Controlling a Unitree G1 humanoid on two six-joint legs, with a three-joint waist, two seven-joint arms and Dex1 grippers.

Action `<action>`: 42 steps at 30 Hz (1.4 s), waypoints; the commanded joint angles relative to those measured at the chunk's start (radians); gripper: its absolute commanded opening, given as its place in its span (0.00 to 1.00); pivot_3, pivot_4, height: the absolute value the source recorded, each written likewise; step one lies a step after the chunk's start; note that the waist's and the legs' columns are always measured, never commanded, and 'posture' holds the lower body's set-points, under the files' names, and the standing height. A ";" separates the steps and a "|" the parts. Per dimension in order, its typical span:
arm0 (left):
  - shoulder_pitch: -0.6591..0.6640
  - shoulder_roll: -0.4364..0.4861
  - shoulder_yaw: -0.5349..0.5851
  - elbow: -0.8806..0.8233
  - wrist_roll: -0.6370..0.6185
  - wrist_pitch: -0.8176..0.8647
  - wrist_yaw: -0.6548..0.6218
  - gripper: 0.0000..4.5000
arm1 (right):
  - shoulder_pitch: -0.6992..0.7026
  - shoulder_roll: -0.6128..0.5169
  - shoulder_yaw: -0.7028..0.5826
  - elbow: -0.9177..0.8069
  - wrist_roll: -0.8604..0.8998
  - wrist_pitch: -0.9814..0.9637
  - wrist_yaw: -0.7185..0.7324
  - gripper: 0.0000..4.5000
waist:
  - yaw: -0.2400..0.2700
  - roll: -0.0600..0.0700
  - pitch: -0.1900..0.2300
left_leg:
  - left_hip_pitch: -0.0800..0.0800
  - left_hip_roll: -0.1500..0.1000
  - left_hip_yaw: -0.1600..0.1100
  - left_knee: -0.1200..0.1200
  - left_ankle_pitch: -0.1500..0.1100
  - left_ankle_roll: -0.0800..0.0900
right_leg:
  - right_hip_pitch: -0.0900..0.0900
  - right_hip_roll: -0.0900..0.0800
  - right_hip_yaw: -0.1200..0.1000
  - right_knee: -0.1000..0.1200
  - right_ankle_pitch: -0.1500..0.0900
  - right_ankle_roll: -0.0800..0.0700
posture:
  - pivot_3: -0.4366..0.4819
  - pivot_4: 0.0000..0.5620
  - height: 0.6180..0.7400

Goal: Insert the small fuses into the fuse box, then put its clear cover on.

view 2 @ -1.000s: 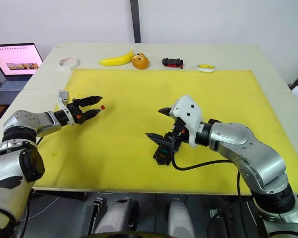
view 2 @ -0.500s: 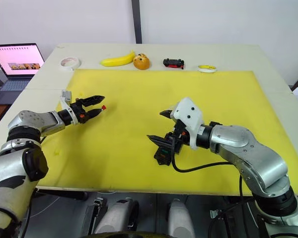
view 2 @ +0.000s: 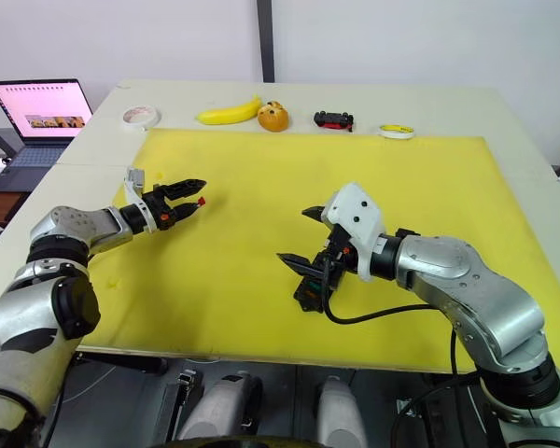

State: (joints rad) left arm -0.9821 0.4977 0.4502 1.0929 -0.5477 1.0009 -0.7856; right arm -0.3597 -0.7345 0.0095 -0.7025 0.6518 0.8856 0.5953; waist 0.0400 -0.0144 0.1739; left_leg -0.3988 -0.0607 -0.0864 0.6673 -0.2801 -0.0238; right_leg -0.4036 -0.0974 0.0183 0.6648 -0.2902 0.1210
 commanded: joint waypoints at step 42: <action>0.032 -0.044 0.014 -0.010 0.006 0.026 0.099 0.29 | 0.002 -0.019 -0.029 -0.015 0.038 -0.013 0.002 1.00 | -0.002 0.000 0.000 | 0.006 0.000 0.000 -0.001 -0.001 0.002 | 0.006 0.000 0.000 -0.002 -0.001 0.001 | 0.48 0.27 1.00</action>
State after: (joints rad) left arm -0.9635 0.4742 0.4675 1.0692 -0.5382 0.9953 -0.6941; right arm -0.3434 -0.7566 0.0095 -0.7026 0.6819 0.8882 0.5954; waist 0.0383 -0.0140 0.1735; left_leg -0.3924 -0.0603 -0.0861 0.6658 -0.2813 -0.0218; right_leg -0.3972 -0.0975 0.0185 0.6624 -0.2910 0.1223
